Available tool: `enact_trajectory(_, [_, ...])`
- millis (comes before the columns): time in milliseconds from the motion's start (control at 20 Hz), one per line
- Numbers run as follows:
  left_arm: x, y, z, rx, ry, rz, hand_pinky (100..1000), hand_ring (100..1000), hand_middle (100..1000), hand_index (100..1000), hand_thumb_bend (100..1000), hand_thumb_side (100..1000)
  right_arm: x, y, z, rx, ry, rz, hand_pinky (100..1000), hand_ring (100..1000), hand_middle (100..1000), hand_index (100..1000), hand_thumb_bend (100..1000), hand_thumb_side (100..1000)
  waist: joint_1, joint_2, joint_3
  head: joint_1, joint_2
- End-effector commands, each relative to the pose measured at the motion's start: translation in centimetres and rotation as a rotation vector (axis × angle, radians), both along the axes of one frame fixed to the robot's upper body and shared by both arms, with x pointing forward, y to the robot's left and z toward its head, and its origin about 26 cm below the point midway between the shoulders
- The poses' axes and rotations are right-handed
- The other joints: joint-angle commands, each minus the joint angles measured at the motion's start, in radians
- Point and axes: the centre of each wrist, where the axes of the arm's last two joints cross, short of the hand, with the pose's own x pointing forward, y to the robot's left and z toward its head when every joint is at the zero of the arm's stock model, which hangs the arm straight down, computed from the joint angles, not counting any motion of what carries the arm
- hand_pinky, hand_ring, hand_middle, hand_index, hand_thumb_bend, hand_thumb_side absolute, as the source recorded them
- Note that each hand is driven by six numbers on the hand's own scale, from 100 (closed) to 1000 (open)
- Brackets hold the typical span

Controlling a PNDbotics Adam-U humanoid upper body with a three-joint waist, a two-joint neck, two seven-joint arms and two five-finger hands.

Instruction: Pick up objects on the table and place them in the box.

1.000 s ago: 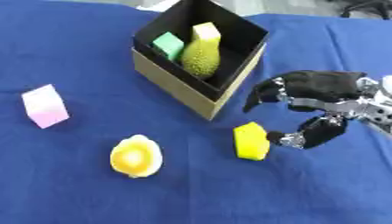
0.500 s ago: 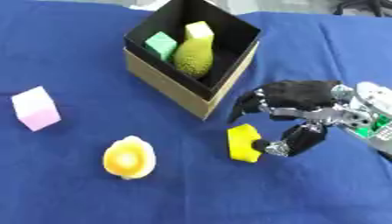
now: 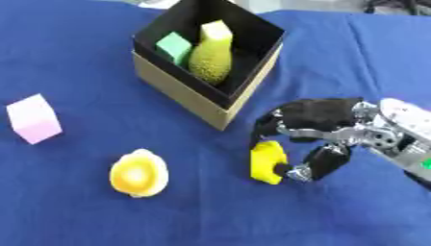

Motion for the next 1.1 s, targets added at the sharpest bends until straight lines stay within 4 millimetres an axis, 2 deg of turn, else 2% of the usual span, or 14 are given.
enact_trajectory(50, [-0.2, 0.0, 0.8, 0.007, -0.029, -0.009, 774, 733, 628, 766, 131, 595, -0.2, 0.1, 0.6, 0.011, -0.031, 0.016, 818, 738, 563, 646, 154, 100, 0.006, -0.017, 0.001, 0.001, -0.01])
enact_trajectory(250, [-0.2, 0.0, 0.9, 0.008, -0.03, -0.009, 774, 733, 628, 766, 130, 595, -0.3, 0.0, 0.5, 0.046, -0.044, 0.034, 802, 690, 515, 591, 100, 100, 0.005, -0.016, 0.0, 0.01, -0.011])
enact_trajectory(550, [-0.2, 0.1, 0.8, 0.007, -0.029, -0.005, 774, 734, 629, 766, 129, 595, -0.1, -0.7, 1.6, 0.127, -0.116, 0.038, 799, 671, 498, 573, 100, 100, 0.004, -0.018, -0.004, 0.024, -0.006])
enact_trajectory(1100, [-0.3, 0.3, 0.8, 0.017, -0.024, 0.005, 774, 735, 630, 766, 129, 596, -0.3, -1.8, 8.1, 0.262, -0.277, 0.045, 800, 666, 498, 573, 100, 100, -0.003, -0.032, -0.014, 0.024, 0.0])
